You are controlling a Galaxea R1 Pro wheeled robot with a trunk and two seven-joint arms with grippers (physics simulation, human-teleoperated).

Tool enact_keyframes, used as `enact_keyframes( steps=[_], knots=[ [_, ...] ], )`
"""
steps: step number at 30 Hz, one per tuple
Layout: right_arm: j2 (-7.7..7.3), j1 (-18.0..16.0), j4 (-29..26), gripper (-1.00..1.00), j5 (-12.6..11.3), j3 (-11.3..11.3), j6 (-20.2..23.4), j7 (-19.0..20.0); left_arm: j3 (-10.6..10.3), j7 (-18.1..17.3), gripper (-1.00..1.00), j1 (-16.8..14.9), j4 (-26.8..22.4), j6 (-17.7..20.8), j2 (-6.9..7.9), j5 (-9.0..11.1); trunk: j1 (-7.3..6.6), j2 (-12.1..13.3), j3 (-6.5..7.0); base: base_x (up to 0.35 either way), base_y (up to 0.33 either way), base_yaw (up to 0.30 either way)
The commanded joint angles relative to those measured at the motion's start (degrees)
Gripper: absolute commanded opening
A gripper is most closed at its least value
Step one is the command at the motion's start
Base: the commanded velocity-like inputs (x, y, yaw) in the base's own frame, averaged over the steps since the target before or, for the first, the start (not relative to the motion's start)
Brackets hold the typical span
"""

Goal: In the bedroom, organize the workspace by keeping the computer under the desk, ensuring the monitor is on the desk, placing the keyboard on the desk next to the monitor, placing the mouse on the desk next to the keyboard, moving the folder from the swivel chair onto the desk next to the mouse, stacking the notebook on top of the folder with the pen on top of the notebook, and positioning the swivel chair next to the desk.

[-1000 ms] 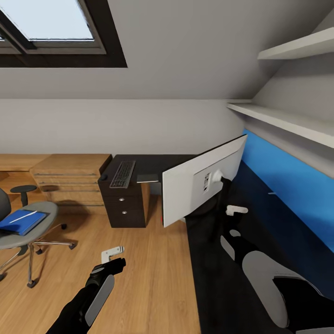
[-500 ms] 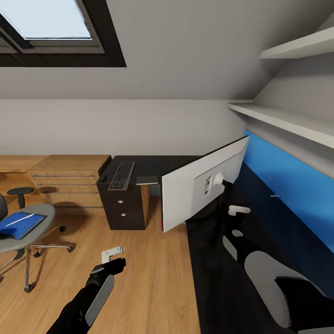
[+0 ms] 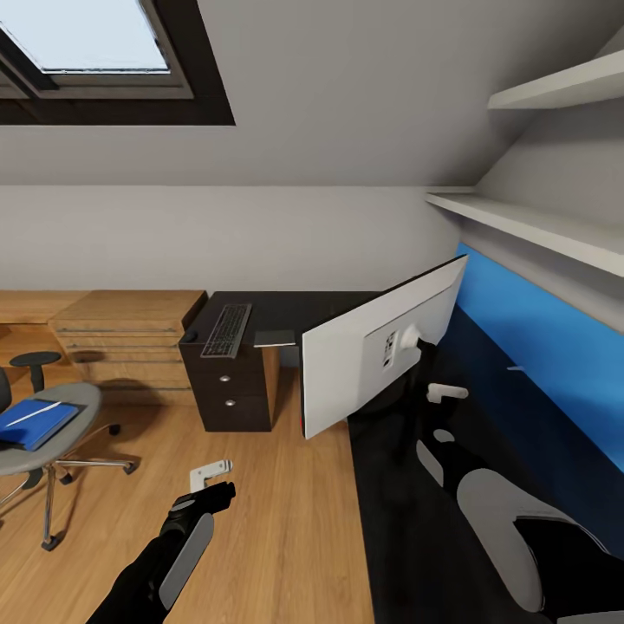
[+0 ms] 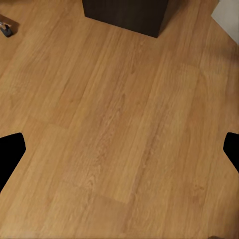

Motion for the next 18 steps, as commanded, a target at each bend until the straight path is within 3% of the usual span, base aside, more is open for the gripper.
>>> enact_keyframes(
  steps=[1,18],
  knots=[
    [-0.02,-0.05,0.07,1.00,0.02,-0.21,-0.20,0.05,-0.24,0.55,1.00,-0.05,-0.09,0.11,0.08,0.51,0.02,-0.08,-0.09,0.004,0.000,0.000],
    [-1.12,-0.05,1.98,1.00,-0.13,-0.37,0.65,0.05,-0.29,0.56,1.00,-0.05,-0.09,0.08,0.08,0.51,0.02,-0.08,-0.09,0.017,0.000,0.000]
  ],
)
